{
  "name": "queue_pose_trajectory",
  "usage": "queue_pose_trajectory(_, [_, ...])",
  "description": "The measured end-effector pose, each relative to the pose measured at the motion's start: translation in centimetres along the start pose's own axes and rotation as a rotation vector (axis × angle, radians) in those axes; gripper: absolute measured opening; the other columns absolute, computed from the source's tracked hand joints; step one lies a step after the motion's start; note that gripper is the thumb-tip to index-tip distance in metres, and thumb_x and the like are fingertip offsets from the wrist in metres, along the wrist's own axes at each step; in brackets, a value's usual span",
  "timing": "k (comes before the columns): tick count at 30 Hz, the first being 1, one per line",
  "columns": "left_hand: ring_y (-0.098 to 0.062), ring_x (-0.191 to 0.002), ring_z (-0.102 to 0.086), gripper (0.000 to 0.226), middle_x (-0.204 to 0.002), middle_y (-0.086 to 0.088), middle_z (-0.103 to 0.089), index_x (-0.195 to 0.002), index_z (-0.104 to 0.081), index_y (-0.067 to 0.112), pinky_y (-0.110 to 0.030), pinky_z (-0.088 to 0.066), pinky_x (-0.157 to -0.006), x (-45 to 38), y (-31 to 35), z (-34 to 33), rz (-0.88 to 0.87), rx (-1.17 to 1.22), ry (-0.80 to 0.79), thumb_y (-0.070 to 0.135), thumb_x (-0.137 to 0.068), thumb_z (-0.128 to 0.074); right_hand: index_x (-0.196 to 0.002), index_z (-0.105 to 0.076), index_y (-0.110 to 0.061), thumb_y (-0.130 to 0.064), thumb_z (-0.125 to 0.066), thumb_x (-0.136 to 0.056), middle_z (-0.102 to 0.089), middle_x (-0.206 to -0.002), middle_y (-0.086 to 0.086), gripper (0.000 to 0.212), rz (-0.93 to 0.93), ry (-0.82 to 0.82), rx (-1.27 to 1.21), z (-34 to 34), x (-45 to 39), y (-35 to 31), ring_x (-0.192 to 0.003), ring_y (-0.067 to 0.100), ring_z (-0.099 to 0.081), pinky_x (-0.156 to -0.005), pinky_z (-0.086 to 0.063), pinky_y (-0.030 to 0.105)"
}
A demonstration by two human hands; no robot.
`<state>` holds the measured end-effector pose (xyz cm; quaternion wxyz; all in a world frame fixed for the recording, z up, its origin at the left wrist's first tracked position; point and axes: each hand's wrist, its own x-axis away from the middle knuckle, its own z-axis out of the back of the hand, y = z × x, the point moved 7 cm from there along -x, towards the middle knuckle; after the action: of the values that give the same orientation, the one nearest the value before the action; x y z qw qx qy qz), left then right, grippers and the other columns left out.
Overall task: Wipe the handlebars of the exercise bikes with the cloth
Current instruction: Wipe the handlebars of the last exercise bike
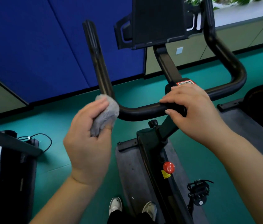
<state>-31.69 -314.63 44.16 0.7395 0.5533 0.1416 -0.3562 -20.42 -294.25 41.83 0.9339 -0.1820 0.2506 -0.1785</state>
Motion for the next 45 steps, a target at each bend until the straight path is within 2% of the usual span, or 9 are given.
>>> queue_pose_trajectory(3, [-0.008, -0.124, -0.043, 0.019, -0.118, 0.009, -0.058, -0.099, -0.062, 0.017, -0.026, -0.023, -0.113, -2.1, 1.5, -3.8, -0.234, -0.254, -0.439, 0.004, -0.085, -0.061, -0.107, -0.071, -0.020, -0.022, -0.070, -0.077, -0.062, -0.115, -0.003, 0.030, 0.018, 0.005, 0.004, 0.1, 0.1, 0.1, -0.119, 0.021, -0.049, -0.109, -0.028, 0.033])
queue_pose_trajectory(6, [-0.017, -0.124, -0.044, 0.021, -0.119, 0.007, -0.055, -0.100, -0.045, 0.030, -0.047, -0.001, -0.115, -2.7, 0.2, -6.9, -0.205, -0.531, -0.757, 0.013, -0.091, -0.054, -0.115, -0.067, -0.020, -0.025, -0.077, -0.074, -0.057, -0.126, -0.002, 0.042, -0.029, -0.004, 0.013, 0.7, 0.0, 0.8, -0.129, 0.021, -0.042, -0.112, -0.026, 0.035])
queue_pose_trajectory(9, [-0.021, -0.090, -0.052, 0.022, -0.096, 0.004, -0.053, -0.100, -0.035, 0.029, -0.037, -0.032, -0.103, -3.3, 0.5, -8.2, -0.223, -0.560, -0.885, 0.016, -0.093, -0.051, -0.128, -0.057, -0.021, -0.029, -0.077, -0.074, -0.053, -0.131, -0.006, 0.059, -0.064, -0.040, 0.000, 0.9, 0.0, 1.1, -0.132, 0.017, -0.038, -0.114, -0.025, 0.038])
queue_pose_trajectory(11, [-0.019, -0.077, -0.051, 0.016, -0.092, 0.000, -0.052, -0.101, -0.035, 0.026, -0.032, -0.041, -0.069, -3.9, 1.1, -8.8, -0.188, -0.511, -0.934, 0.024, -0.095, -0.050, -0.136, -0.048, -0.022, -0.029, -0.076, -0.075, -0.051, -0.133, -0.007, 0.068, -0.079, -0.058, -0.010, 1.0, 0.0, 1.1, -0.132, 0.015, -0.037, -0.114, -0.023, 0.033])
queue_pose_trajectory(13, [-0.016, -0.073, -0.051, 0.015, -0.090, -0.001, -0.054, -0.102, -0.038, 0.025, -0.032, -0.040, -0.060, -4.1, 1.3, -10.0, -0.126, -0.476, -0.989, 0.029, -0.095, -0.050, -0.142, -0.038, -0.024, -0.029, -0.077, -0.074, -0.049, -0.134, -0.009, 0.078, -0.119, -0.070, -0.031, 1.0, 0.0, 1.1, -0.130, 0.011, -0.036, -0.114, -0.024, 0.032])
queue_pose_trajectory(24, [-0.013, -0.082, -0.054, 0.021, -0.092, 0.004, -0.060, -0.091, -0.046, 0.024, -0.022, -0.042, -0.068, -3.7, 2.7, -13.9, -0.101, -0.205, -1.005, 0.024, -0.085, -0.066, -0.148, -0.020, -0.030, -0.023, -0.082, -0.067, -0.046, -0.125, -0.019, 0.102, -0.162, -0.096, -0.116, 0.9, 0.1, 1.3, -0.119, 0.006, -0.039, -0.107, -0.031, 0.032])
queue_pose_trajectory(30, [-0.019, -0.095, -0.056, 0.026, -0.102, 0.001, -0.062, -0.098, -0.058, 0.022, -0.040, -0.046, -0.079, -3.3, 3.5, -12.8, -0.221, -0.224, -0.917, 0.006, -0.078, -0.064, -0.148, -0.014, -0.037, -0.026, -0.083, -0.065, -0.046, -0.131, -0.018, 0.108, -0.169, -0.122, -0.132, 0.9, 0.3, 1.9, -0.126, 0.008, -0.037, -0.112, -0.028, 0.042])
queue_pose_trajectory(35, [-0.025, -0.085, -0.055, 0.022, -0.093, -0.002, -0.060, -0.092, -0.056, 0.016, -0.042, -0.046, -0.072, -2.9, 4.7, -14.7, -0.202, -0.174, -0.845, 0.005, -0.075, -0.063, -0.148, -0.020, -0.032, -0.025, -0.084, -0.062, -0.043, -0.121, -0.020, 0.107, -0.139, -0.091, -0.103, 0.8, 0.1, 1.9, -0.121, 0.012, -0.040, -0.108, -0.030, 0.037])
queue_pose_trajectory(45, [0.000, -0.074, -0.054, 0.018, -0.082, 0.012, -0.063, -0.082, -0.055, 0.030, -0.018, -0.042, -0.062, -6.5, -0.7, -10.3, -0.091, -0.312, -1.266, 0.020, -0.082, -0.069, -0.109, -0.069, -0.021, -0.050, -0.068, -0.071, -0.055, -0.121, 0.000, 0.047, -0.084, 0.032, 0.011, 0.1, -0.1, -0.1, -0.125, 0.020, -0.044, -0.110, -0.029, 0.048])
